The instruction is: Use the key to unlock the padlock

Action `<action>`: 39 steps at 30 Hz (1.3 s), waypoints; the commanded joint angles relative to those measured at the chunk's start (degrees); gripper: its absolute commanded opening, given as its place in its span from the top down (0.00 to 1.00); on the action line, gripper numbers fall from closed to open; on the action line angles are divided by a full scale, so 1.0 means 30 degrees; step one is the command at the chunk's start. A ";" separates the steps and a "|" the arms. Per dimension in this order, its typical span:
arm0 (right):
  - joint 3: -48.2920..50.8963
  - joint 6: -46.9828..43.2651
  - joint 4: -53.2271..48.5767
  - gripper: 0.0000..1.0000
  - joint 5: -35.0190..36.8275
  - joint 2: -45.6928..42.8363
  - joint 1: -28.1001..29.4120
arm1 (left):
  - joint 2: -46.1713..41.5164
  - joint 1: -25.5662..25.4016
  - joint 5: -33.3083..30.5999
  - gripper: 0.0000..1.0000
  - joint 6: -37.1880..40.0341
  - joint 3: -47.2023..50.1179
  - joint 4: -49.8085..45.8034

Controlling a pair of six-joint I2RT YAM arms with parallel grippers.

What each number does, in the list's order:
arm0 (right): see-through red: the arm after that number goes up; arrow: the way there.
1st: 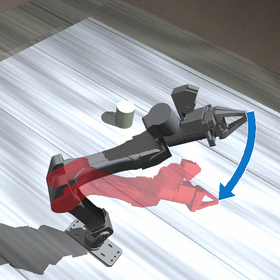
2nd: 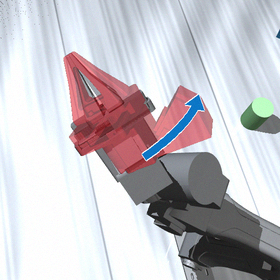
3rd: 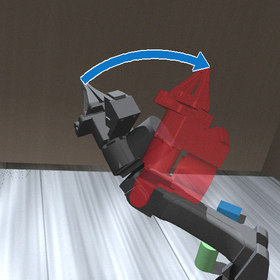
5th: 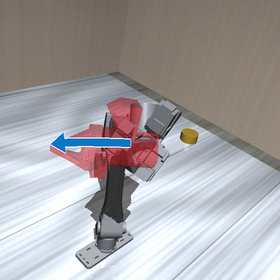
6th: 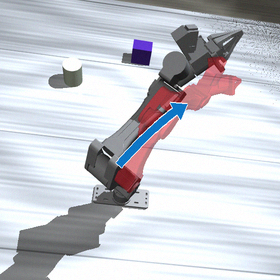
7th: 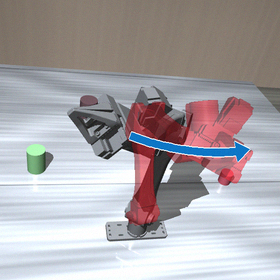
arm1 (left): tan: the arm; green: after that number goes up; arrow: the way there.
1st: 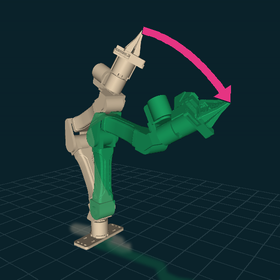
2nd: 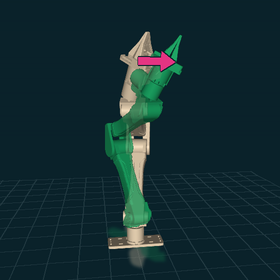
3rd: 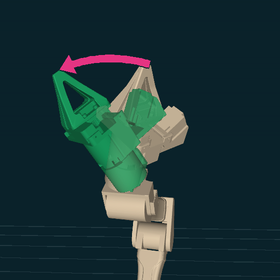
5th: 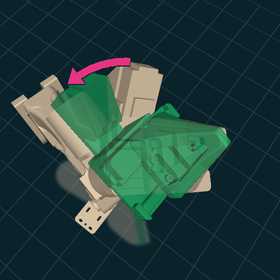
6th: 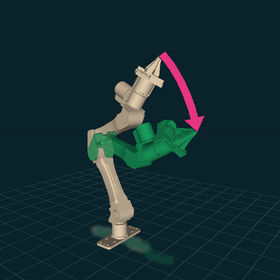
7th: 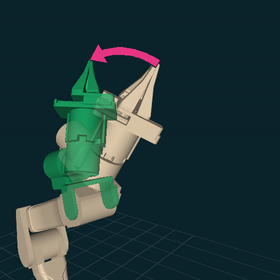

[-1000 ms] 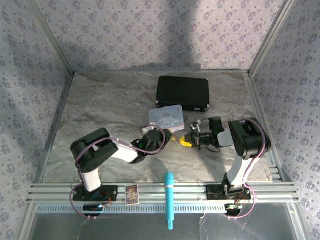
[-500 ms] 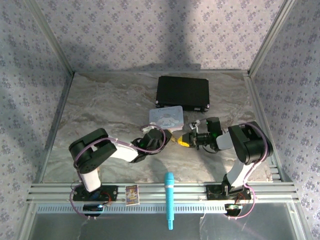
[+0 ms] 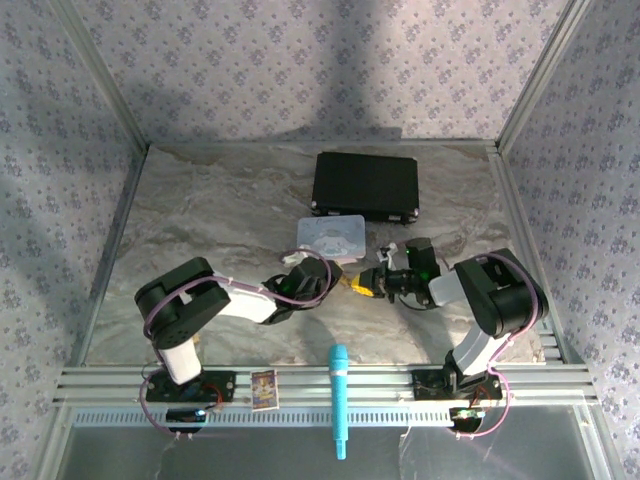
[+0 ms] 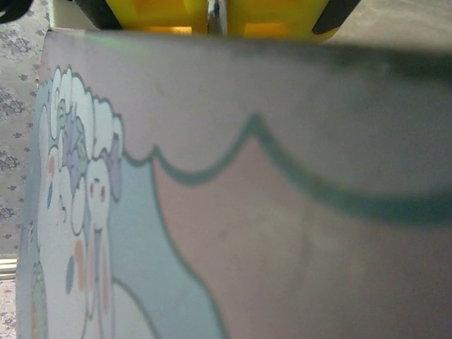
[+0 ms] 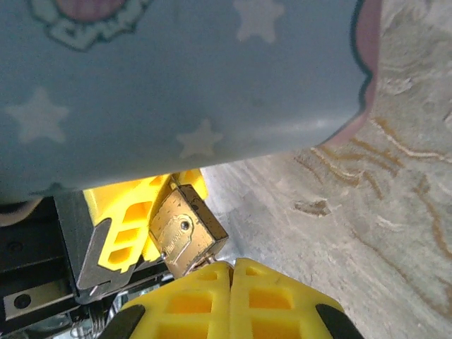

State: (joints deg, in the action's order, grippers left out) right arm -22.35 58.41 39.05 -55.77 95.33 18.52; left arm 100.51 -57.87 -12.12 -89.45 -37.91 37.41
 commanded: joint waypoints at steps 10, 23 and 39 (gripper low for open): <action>-0.0623 0.3073 0.4157 1.00 0.2797 -0.0842 0.1842 | 0.0017 -0.1112 0.2834 0.96 -0.0590 -0.1626 -0.3513; -0.0317 0.2442 0.1727 1.00 0.3146 -0.2450 0.2439 | 0.0314 -0.1074 0.2303 0.78 -0.1043 -0.1514 -0.4529; -0.0195 0.3115 0.2596 1.00 0.3882 -0.2333 0.3450 | 0.0176 -0.1014 0.2219 0.71 -0.0678 -0.1289 -0.3955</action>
State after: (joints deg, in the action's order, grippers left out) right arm -21.15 66.94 38.48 -42.89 90.28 27.83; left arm 100.42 -58.35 -13.80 -88.58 -42.28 25.71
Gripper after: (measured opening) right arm 0.051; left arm 0.288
